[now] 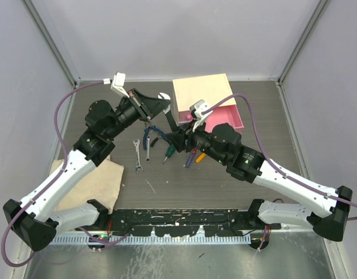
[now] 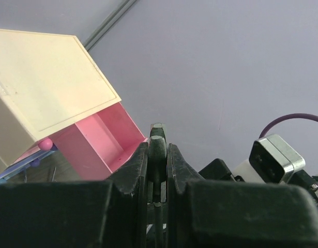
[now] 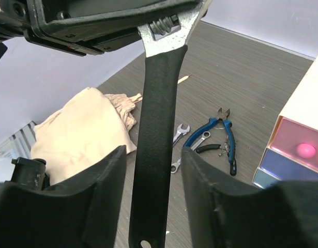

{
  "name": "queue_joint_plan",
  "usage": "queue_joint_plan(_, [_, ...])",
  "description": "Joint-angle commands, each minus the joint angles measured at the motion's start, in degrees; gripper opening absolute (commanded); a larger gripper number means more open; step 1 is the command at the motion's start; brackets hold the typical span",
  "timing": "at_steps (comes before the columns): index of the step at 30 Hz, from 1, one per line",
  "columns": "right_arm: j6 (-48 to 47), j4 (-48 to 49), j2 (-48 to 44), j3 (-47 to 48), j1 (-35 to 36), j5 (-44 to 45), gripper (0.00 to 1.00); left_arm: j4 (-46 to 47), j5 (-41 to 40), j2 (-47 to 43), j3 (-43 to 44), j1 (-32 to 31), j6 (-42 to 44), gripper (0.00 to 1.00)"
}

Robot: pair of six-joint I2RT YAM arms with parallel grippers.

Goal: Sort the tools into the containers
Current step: Pick up the wrench from the center of the board, then place the wrench in the drawer.

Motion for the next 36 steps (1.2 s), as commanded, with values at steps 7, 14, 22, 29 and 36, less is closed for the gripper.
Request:
queue_joint_plan(7, [0.5, 7.1, -0.4, -0.4, 1.6, 5.5, 0.09, 5.1, -2.2, -3.5, -0.7, 0.1, -1.5, 0.00])
queue_joint_plan(14, [3.2, -0.3, -1.8, 2.9, 1.6, 11.2, 0.01, 4.4, -2.6, -4.7, -2.5, 0.1, -0.4, 0.45])
queue_joint_plan(22, [7.2, -4.8, -4.4, 4.0, 1.6, 12.5, 0.00, 5.0, -1.0, -4.2, -2.3, 0.1, 0.4, 0.74])
queue_joint_plan(29, [8.4, -23.2, -3.8, 13.7, 0.7, 19.0, 0.00, 0.3, -1.9, -4.4, -1.4, 0.1, 5.0, 0.82])
queue_joint_plan(36, [7.9, -43.4, -1.2, 24.9, -3.6, 15.6, 0.00, -12.3, -4.6, -2.7, 3.5, 0.3, 14.5, 0.85])
